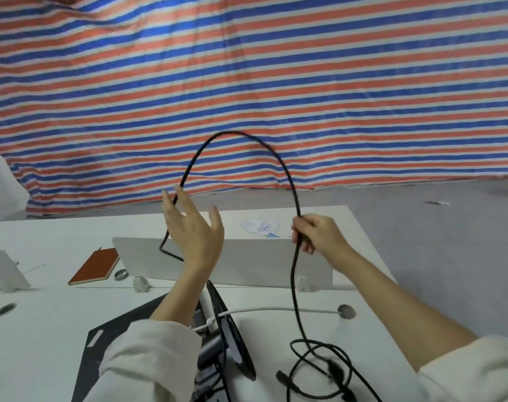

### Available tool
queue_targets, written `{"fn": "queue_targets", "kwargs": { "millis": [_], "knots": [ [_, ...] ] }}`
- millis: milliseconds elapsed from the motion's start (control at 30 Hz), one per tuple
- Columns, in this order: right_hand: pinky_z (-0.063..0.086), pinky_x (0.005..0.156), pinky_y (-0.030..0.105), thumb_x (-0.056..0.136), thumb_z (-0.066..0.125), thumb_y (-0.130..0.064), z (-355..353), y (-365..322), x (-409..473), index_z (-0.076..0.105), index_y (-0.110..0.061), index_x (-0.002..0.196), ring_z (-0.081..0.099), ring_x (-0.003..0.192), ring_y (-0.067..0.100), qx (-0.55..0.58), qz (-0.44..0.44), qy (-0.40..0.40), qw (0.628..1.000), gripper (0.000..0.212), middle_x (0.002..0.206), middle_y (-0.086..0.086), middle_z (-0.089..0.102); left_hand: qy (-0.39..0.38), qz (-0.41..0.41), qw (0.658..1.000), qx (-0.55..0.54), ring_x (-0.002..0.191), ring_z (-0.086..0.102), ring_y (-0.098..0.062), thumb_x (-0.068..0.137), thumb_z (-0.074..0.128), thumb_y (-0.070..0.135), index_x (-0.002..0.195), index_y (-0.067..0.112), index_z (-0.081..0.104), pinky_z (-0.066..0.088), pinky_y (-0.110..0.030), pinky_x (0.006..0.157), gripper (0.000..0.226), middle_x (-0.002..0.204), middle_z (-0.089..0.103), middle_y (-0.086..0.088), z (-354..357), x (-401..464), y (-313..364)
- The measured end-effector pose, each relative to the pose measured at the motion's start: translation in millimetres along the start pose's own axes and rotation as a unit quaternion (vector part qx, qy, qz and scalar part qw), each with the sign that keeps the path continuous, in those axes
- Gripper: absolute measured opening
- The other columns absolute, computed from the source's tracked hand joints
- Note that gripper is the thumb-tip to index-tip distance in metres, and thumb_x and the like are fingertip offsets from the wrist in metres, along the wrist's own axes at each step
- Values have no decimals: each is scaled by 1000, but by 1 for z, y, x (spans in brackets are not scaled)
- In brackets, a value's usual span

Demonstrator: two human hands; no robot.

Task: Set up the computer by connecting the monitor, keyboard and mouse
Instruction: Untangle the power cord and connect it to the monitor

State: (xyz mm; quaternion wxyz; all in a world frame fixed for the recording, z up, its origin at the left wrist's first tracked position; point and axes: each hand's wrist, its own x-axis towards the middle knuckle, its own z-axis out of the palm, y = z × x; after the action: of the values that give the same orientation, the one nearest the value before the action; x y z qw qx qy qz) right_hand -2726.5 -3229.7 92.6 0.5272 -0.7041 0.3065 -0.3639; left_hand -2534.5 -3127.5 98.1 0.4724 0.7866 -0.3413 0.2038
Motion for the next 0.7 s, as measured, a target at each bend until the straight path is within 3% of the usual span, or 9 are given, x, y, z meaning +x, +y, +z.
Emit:
{"fn": "queue_targets", "kwargs": {
  "millis": [67,100,167,233,300,400,567,633,700],
  "knots": [
    [39,41,18,97,47,-16,-6,-17,8,58,-8,77,49,43,9,78,1,18,997,24,66,7,61,-85,50,995,-31,145,10,-24,95,47,39,150,13,13,12,-36,115,70,158,7,-9,2,-19,3],
    [41,42,18,97,47,-16,-8,-23,11,57,-8,78,50,44,10,112,4,29,993,23,66,8,61,-191,55,976,-89,143,19,-22,95,46,41,149,14,21,17,-36,115,66,156,18,-7,4,-29,5],
    [44,46,18,97,50,-18,-11,-31,17,57,-8,80,52,48,11,164,14,57,985,21,67,8,62,-445,-2,869,-218,126,49,-21,94,44,41,140,14,38,38,-40,108,53,137,50,-6,3,-49,15],
    [48,50,19,95,52,-21,-14,-33,20,59,-8,85,55,54,13,196,25,88,976,19,70,7,64,-567,-62,774,-277,91,68,-19,99,42,25,118,11,52,54,-36,88,26,99,67,-7,4,-62,20],
    [54,58,22,95,53,-21,-17,-28,19,61,-8,92,61,64,17,243,34,97,965,16,80,10,66,-547,-129,755,-339,61,65,-14,101,39,10,96,7,55,58,-30,72,17,69,59,-4,7,-62,24],
    [54,77,33,96,50,-25,-13,-5,8,58,-8,104,65,82,25,242,79,46,966,20,102,15,65,-457,-246,730,-445,50,53,-10,101,37,8,87,8,53,56,-25,62,22,60,48,-1,12,-44,32],
    [48,88,27,95,49,-32,2,24,-41,58,-19,112,65,99,17,0,117,-244,963,23,107,4,69,-359,-374,629,-579,61,46,-11,102,35,11,93,10,53,43,-26,69,19,64,44,-1,23,-9,57],
    [46,76,18,95,52,-25,7,30,-46,58,-20,103,63,83,10,-101,56,-212,970,12,92,0,68,-358,-390,601,-599,65,50,-11,101,39,13,96,12,55,43,-29,75,18,67,46,-1,30,-5,67],
    [41,63,19,94,49,-18,3,37,-37,60,-18,90,54,68,11,-180,3,-97,979,11,78,1,64,-361,-399,587,-605,67,54,-12,99,45,12,93,10,59,46,-31,80,16,70,50,-2,39,-5,75]
  ]
}}
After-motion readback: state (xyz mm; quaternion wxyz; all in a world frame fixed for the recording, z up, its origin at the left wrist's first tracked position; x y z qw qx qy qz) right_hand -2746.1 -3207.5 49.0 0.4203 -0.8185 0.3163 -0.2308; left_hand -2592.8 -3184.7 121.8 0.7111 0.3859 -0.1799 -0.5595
